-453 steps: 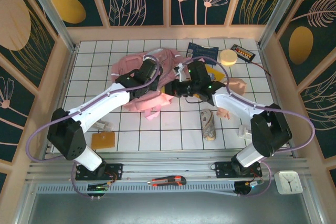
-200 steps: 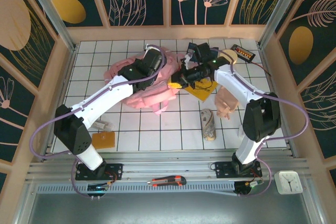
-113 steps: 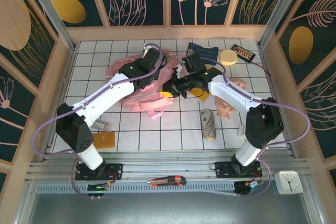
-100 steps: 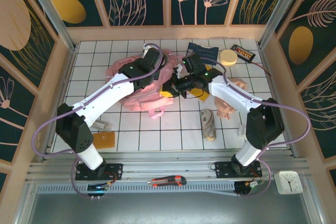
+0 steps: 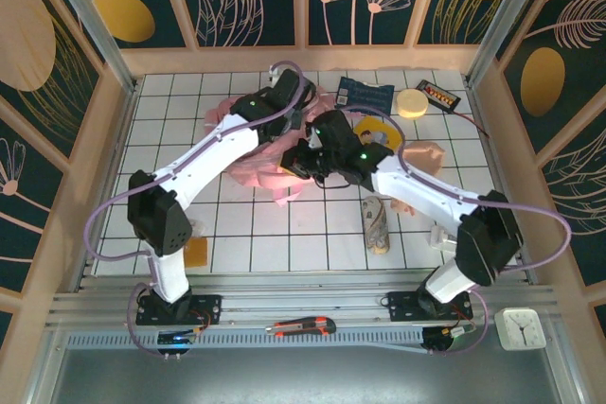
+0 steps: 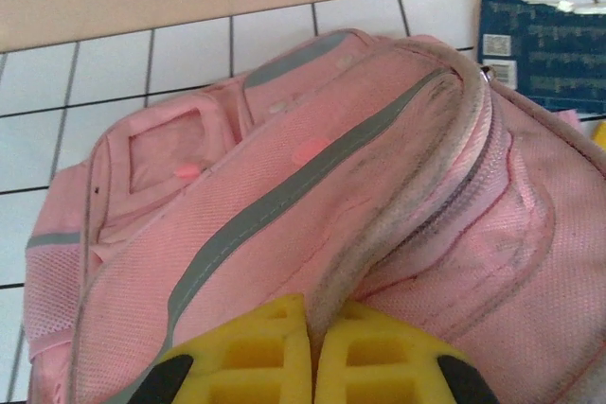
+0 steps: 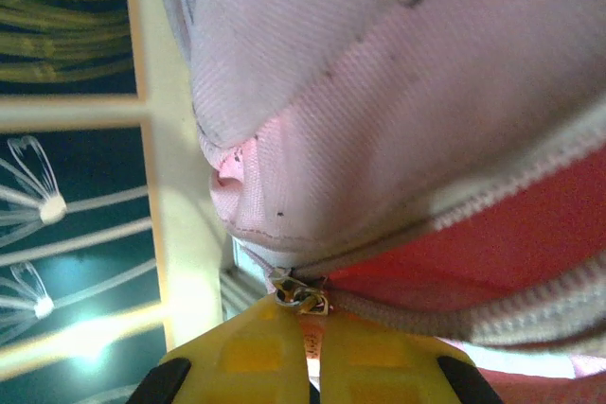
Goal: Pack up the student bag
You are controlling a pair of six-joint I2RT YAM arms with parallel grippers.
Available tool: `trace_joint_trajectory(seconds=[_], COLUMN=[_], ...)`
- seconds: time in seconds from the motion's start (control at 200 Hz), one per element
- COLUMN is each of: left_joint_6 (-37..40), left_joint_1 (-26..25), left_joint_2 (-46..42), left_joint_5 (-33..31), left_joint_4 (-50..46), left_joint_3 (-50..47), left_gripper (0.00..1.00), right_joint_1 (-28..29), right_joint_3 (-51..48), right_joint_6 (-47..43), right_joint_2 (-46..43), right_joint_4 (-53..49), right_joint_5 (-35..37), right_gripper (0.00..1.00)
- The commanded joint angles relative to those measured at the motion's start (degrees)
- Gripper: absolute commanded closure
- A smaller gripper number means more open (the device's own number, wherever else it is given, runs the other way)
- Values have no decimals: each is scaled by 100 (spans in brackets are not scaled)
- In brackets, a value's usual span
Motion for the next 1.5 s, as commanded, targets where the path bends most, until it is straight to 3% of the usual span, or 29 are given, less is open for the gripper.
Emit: trace_joint_trajectory(seconds=[0.0, 0.21, 0.35, 0.42, 0.485, 0.525, 0.575, 0.626, 0.731, 0.941, 1.126, 1.261, 1.496], left_joint_6=[-568, -682, -694, -805, -728, -677, -551, -408, -191, 129, 453, 514, 596], left_joint_1=[-37, -31, -12, 19, 11, 15, 16, 22, 24, 24, 20, 20, 23], left_joint_2=[289, 1595, 3121, 2747, 2828, 3069, 2893, 3005, 2984, 3036, 2977, 2884, 2766], left_joint_5=[225, 404, 492, 583, 624, 558, 479, 394, 240, 34, 82, 250, 410], left_joint_4=[510, -543, -2045, -1967, -2196, -2484, -2455, -2641, -2746, -2976, -3173, -3181, -3167], left_joint_3=[879, 3317, 6526, 5673, 5935, 6538, 6215, 6531, 6530, 6561, 6561, 6565, 6304], left_gripper=[100, 100, 100, 100, 100, 100, 100, 100, 100, 100, 100, 100, 100], right_joint_1=[308, 1062, 1496, 1482, 1357, 1290, 1252, 1210, 1074, 658, -582, -1572, -2247], right_joint_3=[-588, -988, -493, -454, -369, -306, -338, -412, -419, -604, -408, -346, -248], right_joint_6=[643, 767, -397, -591, -434, -321, -301, -428, -899, -1158, -1735, -2233, -2564], right_joint_2=[-422, -55, 441, 669, 855, 910, 821, 570, -46, -1463, -2117, -1827, -924], right_joint_4=[1602, 3479, 3947, 4391, 4435, 4211, 3887, 3391, 2194, 215, -827, -795, 5], right_joint_5=[733, 1799, 1954, 1734, 1381, 1164, 1099, 1247, 1327, 1625, 1290, 17, -978], right_gripper=[100, 100, 100, 100, 100, 88, 74, 60, 47, 41, 31, 25, 24])
